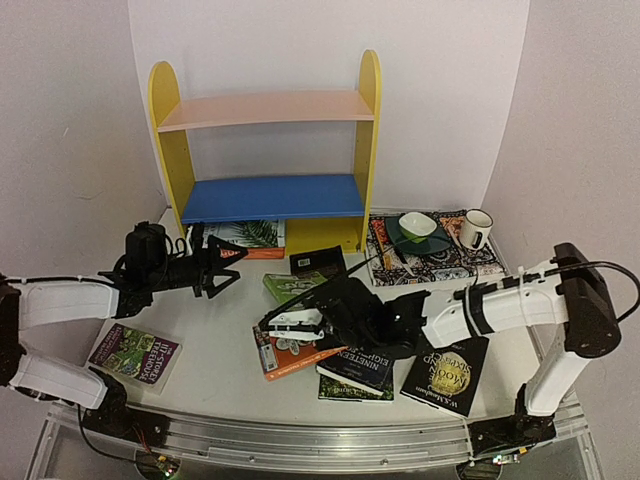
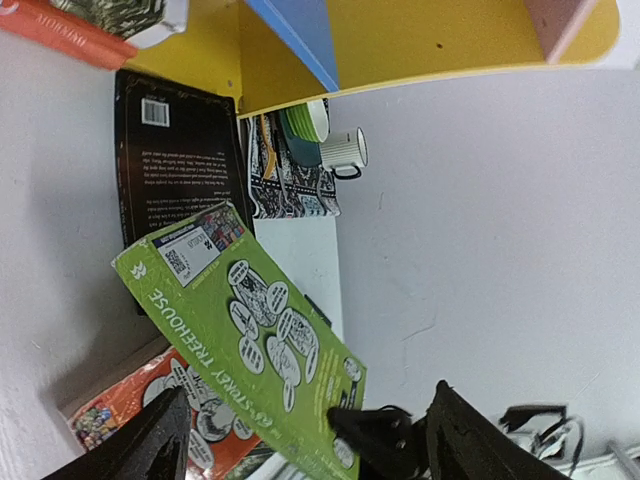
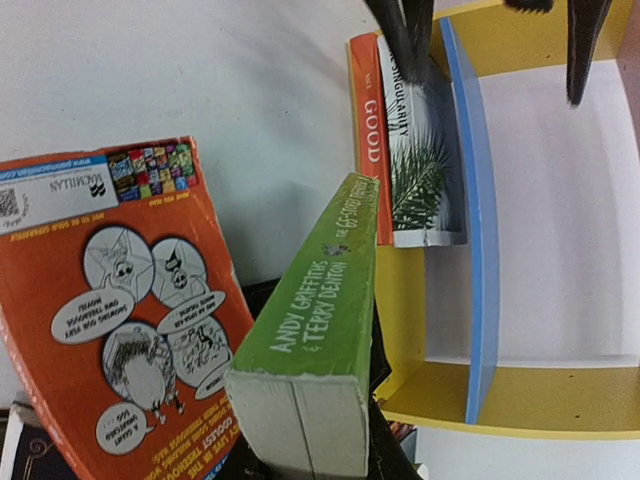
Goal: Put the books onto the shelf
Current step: Pass from the right arm to the left
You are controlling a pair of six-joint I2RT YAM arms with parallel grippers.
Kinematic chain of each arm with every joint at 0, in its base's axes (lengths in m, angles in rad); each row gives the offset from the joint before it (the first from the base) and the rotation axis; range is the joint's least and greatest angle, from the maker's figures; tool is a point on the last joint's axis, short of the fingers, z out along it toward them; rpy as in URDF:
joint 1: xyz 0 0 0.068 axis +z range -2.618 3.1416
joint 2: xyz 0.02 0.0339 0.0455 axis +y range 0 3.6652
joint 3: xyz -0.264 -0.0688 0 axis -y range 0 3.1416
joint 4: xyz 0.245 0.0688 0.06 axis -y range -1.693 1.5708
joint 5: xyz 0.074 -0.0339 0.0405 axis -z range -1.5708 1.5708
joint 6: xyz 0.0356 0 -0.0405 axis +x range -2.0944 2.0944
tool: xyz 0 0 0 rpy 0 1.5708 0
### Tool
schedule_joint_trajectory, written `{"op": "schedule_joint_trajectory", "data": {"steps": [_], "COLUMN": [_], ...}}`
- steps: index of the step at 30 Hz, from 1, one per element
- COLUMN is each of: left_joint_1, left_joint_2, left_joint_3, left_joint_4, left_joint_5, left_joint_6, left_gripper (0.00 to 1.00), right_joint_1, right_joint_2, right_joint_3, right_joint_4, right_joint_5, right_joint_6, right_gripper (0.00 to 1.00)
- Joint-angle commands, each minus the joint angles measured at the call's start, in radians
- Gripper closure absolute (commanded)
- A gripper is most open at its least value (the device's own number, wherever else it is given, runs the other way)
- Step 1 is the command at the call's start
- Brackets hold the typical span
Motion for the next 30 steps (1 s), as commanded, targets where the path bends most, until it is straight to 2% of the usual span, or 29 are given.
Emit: {"op": "schedule_joint_trajectory", "data": {"steps": [1, 7, 11, 13, 15, 21, 25, 30], "left_joint_1": [0.000, -0.022, -0.060, -0.097, -0.128, -0.234, -0.272, -0.304], "left_joint_2": [-0.150, -0.322, -0.338, -0.335, -0.321, -0.293, -0.271, -0.253], "left_joint_3": [0.044, 0.023, 0.030, 0.037, 0.048, 0.080, 0.101, 0.120], "left_joint_4": [-0.188, -0.209, -0.208, -0.208, -0.208, -0.208, -0.208, -0.210], "left_joint_5": [0.007, -0.004, -0.022, -0.007, 0.047, 0.076, 0.147, 0.181], "left_joint_6": [0.357, 0.793, 0.985, 1.075, 1.163, 1.348, 1.460, 1.551], "left_gripper": [0.15, 0.12, 0.12, 0.10, 0.04, 0.02, 0.04, 0.06], "right_joint_1": [-0.053, -0.153, -0.198, -0.209, -0.217, -0.222, -0.223, -0.222], "right_joint_2": [-0.162, -0.267, -0.304, -0.310, -0.310, -0.305, -0.304, -0.298], "right_joint_3": [0.026, 0.110, 0.190, 0.237, 0.278, 0.378, 0.418, 0.455], "right_joint_4": [-0.186, -0.450, -0.599, -0.654, -0.706, -0.805, -0.842, -0.890], "right_joint_5": [-0.109, -0.401, -0.580, -0.622, -0.662, -0.742, -0.774, -0.897], "right_joint_6": [0.178, 0.378, 0.450, 0.475, 0.491, 0.525, 0.522, 0.511], "right_gripper": [1.00, 1.00, 1.00, 1.00, 1.00, 1.00, 1.00, 1.00]}}
